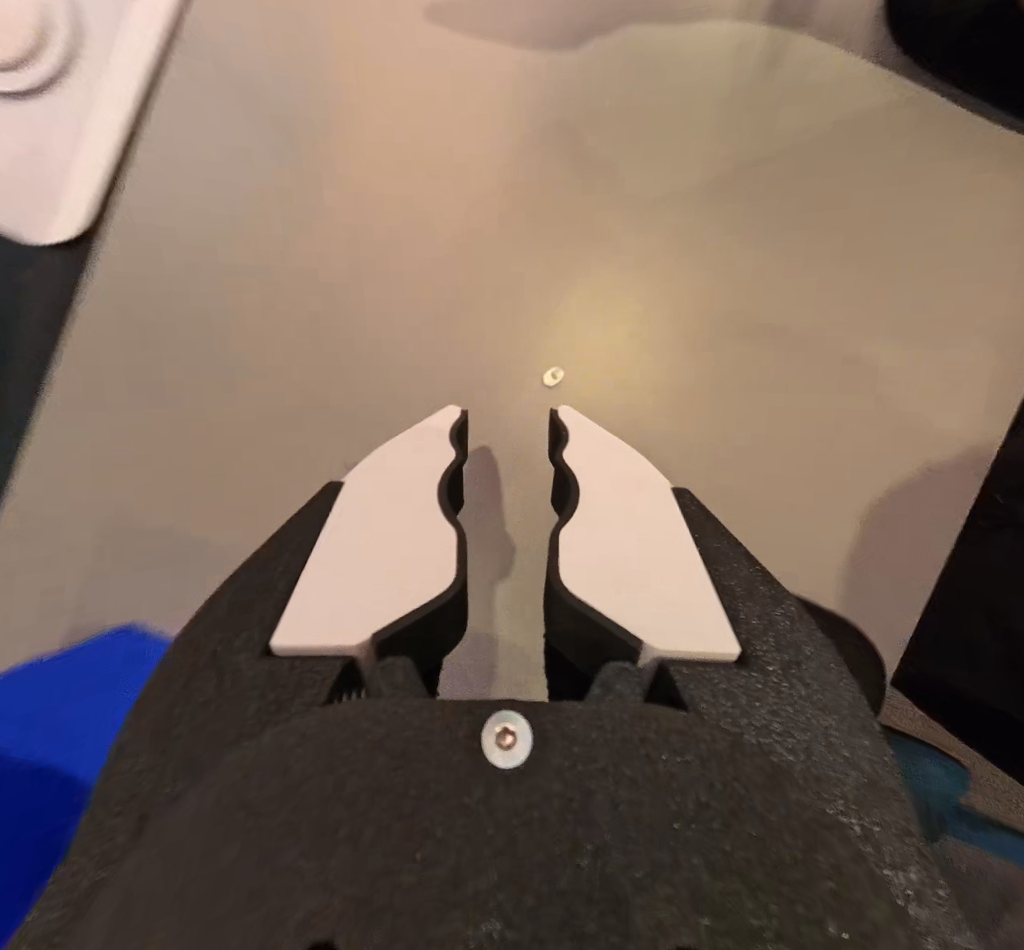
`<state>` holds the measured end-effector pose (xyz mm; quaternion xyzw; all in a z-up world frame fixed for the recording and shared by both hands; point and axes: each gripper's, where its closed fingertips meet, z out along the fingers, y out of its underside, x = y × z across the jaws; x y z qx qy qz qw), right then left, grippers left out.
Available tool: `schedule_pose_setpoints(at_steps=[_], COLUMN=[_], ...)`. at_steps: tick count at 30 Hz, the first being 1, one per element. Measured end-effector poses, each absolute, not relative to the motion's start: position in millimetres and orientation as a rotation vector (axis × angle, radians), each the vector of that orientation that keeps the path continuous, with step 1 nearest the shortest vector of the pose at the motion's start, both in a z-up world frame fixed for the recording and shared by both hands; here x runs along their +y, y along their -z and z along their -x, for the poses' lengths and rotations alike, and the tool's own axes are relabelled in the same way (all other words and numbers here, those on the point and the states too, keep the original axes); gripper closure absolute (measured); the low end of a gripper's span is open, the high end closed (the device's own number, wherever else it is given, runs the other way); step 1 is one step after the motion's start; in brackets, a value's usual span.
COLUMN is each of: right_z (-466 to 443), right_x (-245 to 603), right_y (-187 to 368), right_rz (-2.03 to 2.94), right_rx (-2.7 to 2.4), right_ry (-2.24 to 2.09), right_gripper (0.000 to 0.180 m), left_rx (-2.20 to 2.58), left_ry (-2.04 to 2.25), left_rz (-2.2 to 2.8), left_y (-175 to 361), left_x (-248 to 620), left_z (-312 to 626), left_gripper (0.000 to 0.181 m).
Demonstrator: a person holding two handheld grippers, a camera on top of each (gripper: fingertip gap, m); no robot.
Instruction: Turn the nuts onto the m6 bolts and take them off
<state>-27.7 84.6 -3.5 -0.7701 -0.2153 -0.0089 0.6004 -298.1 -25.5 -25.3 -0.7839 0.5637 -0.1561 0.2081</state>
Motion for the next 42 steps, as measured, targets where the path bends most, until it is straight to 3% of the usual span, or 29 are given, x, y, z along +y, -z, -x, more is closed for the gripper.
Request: schedule_pose_setpoints(at_steps=[7,14,24,42], right_z=[20.8,9.9,-9.6,-5.7], right_x=[82.6,83.7,89.8,91.6], right_y=[-5.3,-5.3,20.5,27.0], right_rz=[1.773,1.783,1.863,1.886], right_rx=[-0.476,-0.443,-0.429,-0.455], right_ry=[-0.010,-0.032,0.010,0.018], right_gripper=[0.094,0.094,0.094,0.094], left_rx=[1.260,1.095,1.600,1.845], left_ry=[0.037,-0.214,-0.373,-0.316], left_rz=[2.303,2.518,2.331,2.283], left_y=[-37.3,22.9,103.3,130.6], left_x=[26.8,73.3,130.0,143.4], left_z=[457.7,582.6,606.4,611.4], left_gripper=[0.154,0.159,0.156,0.166])
